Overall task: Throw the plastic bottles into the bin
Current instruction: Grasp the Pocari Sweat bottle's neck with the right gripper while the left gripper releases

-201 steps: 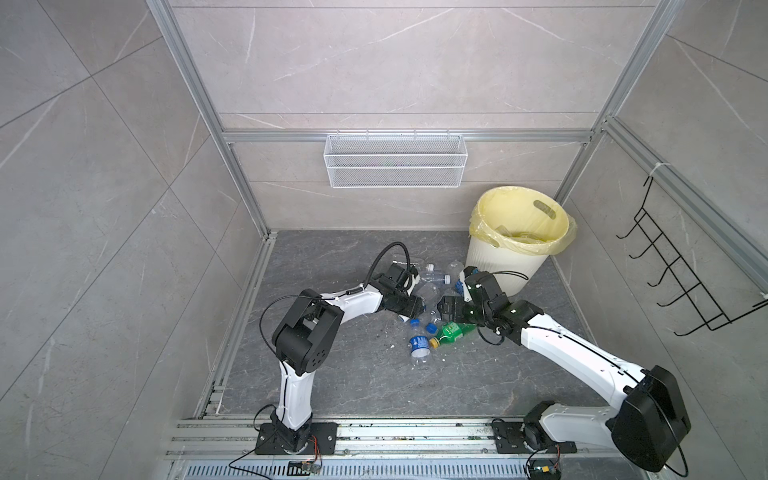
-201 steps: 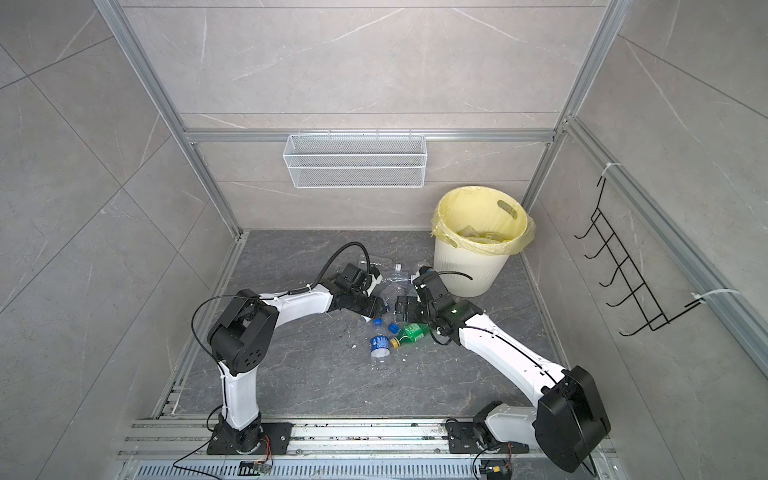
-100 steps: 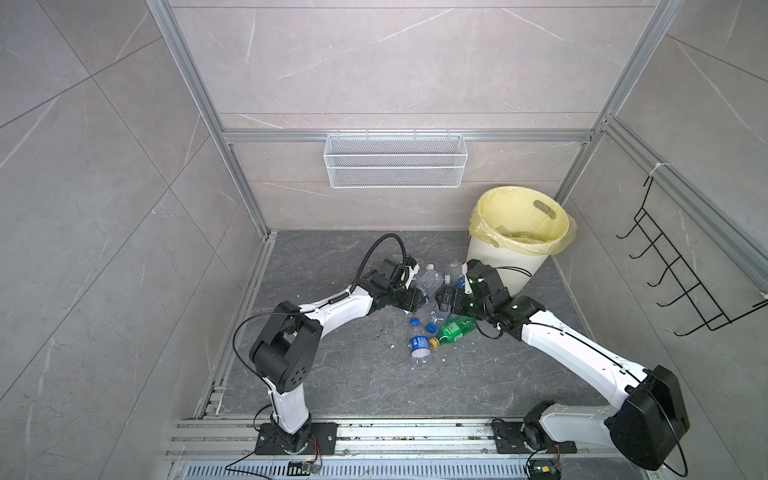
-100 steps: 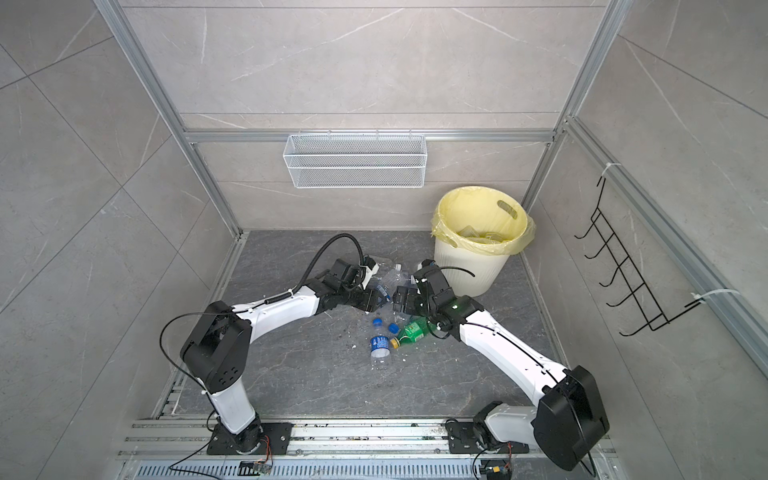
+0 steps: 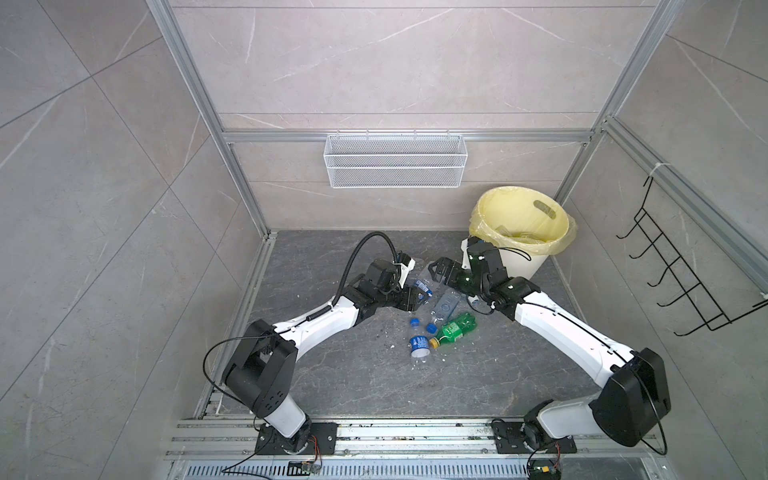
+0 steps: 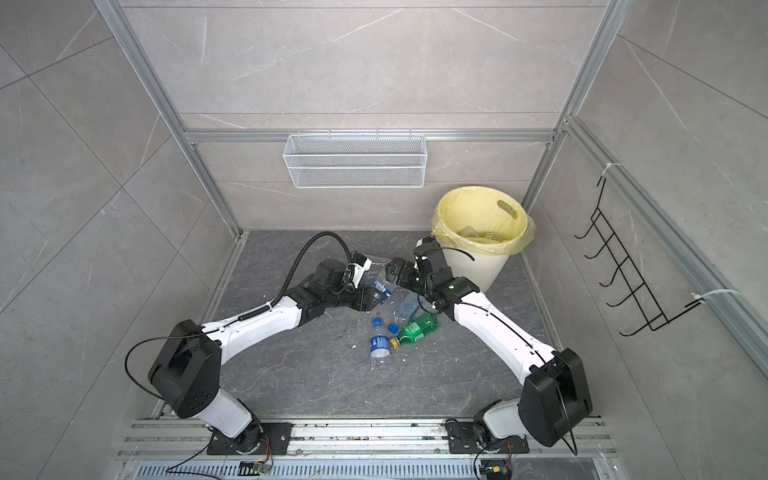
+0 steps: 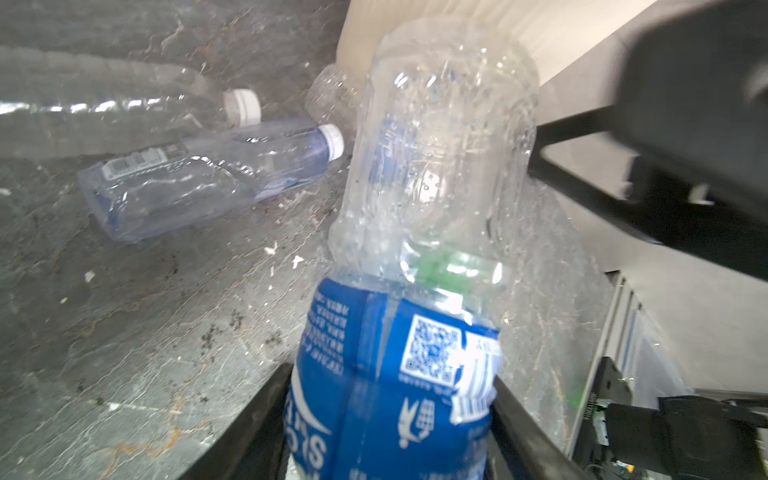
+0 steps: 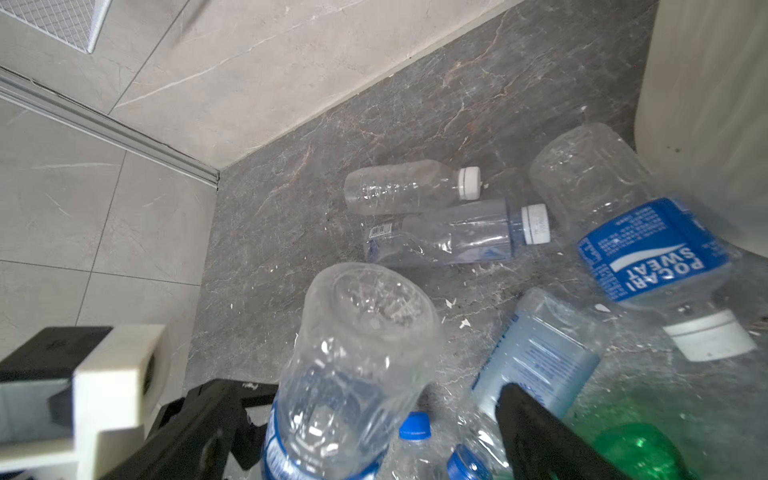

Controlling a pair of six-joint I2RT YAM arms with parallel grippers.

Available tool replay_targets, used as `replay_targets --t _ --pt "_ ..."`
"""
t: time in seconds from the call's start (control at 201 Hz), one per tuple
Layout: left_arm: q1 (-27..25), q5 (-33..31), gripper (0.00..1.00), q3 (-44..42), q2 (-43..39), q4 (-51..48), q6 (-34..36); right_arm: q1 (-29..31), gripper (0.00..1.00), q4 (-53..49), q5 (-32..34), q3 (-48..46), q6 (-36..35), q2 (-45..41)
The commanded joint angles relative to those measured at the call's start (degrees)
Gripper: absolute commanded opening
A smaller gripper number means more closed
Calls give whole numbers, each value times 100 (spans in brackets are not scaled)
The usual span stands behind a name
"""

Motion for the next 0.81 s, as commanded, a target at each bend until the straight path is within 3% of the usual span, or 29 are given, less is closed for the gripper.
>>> replay_targets --t 0.0,0.274,0.448,0.647,0.806 --pt "-25 294 62 -45 -337 481 -207 -8 99 200 -136 201 183 214" --pt "-20 400 62 -183 -443 621 -254 -3 87 410 -411 286 232 510" --pt "-27 428 63 -153 -404 632 -273 -8 71 458 -441 279 246 565" --pt "-20 321 73 -31 -327 465 -293 -3 50 281 -419 364 207 533" --pt "-20 256 82 32 -367 322 -425 1 42 -66 -194 467 132 370"
